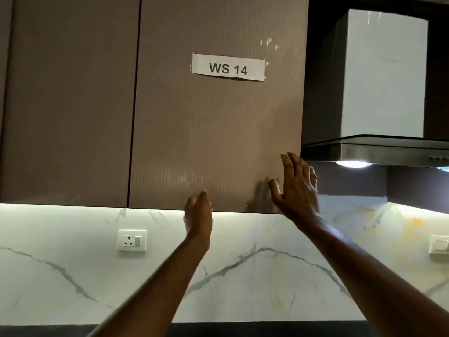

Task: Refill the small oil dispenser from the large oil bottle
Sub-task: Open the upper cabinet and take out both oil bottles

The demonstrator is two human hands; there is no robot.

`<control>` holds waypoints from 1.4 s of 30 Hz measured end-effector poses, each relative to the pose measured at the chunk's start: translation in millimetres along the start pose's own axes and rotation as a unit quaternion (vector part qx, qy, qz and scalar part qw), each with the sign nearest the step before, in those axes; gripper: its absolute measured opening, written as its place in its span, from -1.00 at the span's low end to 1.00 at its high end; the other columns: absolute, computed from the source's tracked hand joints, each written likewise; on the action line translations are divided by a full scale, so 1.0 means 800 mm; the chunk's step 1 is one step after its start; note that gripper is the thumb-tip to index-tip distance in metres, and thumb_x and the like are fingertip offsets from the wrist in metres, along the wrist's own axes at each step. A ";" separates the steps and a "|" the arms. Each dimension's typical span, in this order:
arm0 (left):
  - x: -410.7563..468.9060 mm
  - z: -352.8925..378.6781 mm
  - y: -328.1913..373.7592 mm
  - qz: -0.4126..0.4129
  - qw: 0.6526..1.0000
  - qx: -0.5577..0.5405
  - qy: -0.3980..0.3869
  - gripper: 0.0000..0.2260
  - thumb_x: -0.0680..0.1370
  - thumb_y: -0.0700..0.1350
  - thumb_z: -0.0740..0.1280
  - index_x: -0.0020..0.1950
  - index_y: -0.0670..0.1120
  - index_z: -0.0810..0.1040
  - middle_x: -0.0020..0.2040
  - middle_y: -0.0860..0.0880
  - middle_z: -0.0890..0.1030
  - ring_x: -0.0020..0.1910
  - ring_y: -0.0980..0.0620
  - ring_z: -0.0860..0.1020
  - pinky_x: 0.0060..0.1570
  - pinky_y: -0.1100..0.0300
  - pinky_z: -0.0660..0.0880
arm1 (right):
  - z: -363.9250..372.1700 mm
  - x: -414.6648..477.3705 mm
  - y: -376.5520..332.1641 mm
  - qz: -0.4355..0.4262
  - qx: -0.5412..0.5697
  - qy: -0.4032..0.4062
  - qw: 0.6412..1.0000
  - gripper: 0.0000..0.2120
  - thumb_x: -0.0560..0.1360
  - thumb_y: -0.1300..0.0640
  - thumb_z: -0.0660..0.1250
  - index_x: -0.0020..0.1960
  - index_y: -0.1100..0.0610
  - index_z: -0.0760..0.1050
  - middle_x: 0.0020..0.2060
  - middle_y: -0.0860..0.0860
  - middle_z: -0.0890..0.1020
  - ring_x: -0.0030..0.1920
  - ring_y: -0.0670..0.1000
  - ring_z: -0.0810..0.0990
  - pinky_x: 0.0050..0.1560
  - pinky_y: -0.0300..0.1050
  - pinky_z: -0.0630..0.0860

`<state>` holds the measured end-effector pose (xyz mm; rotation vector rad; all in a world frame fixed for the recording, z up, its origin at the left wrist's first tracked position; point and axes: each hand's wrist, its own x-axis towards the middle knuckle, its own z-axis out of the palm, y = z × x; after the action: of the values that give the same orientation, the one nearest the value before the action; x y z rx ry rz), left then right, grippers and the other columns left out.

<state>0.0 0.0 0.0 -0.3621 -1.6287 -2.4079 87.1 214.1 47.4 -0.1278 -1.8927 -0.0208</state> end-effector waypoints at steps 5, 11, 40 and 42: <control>0.007 0.037 -0.040 -0.214 0.962 -0.142 -0.093 -0.46 0.55 0.16 0.45 0.40 -0.06 0.36 0.29 -0.17 0.47 0.36 -0.18 0.51 0.31 -0.09 0.48 | 0.021 -0.011 0.035 0.123 0.025 -0.051 0.991 -0.19 0.64 -0.26 0.17 0.70 0.12 -0.04 0.69 0.17 0.06 0.66 0.26 0.08 0.60 0.39 0.06; 0.006 0.082 -0.041 -0.243 0.935 -0.233 -0.109 -0.42 0.52 0.12 0.50 0.43 -0.10 0.40 0.36 -0.22 0.53 0.33 -0.16 0.54 0.43 -0.02 0.42 | 0.038 -0.010 0.048 0.218 0.097 -0.099 0.966 -0.14 0.64 -0.22 0.25 0.71 0.11 -0.12 0.60 0.18 0.26 0.51 0.26 0.36 0.39 0.30 0.45; -0.154 -0.038 0.067 -0.269 0.926 -0.224 -0.140 -0.51 0.61 0.12 0.39 0.41 -0.14 0.42 0.21 -0.21 0.59 0.12 -0.14 0.59 0.25 -0.02 0.46 | -0.195 -0.098 -0.093 0.204 0.355 0.009 0.912 -0.46 0.52 0.18 0.53 0.44 0.14 0.43 0.25 0.01 0.57 0.11 -0.03 0.56 -0.14 -0.45 0.43; -0.171 -0.060 0.089 -0.269 0.931 -0.206 -0.134 -0.53 0.63 0.09 0.37 0.42 -0.16 0.41 0.17 -0.22 0.59 0.10 -0.14 0.59 0.23 0.00 0.47 | -0.221 -0.109 -0.128 0.192 0.354 0.010 0.915 -0.46 0.51 0.17 0.54 0.42 0.11 0.44 0.22 -0.06 0.56 0.03 -0.09 0.57 -0.17 -0.50 0.44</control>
<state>148.0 -65.5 2.0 -0.3565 -1.4480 -3.2612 271.0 91.3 26.8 0.0010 -1.7162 0.9199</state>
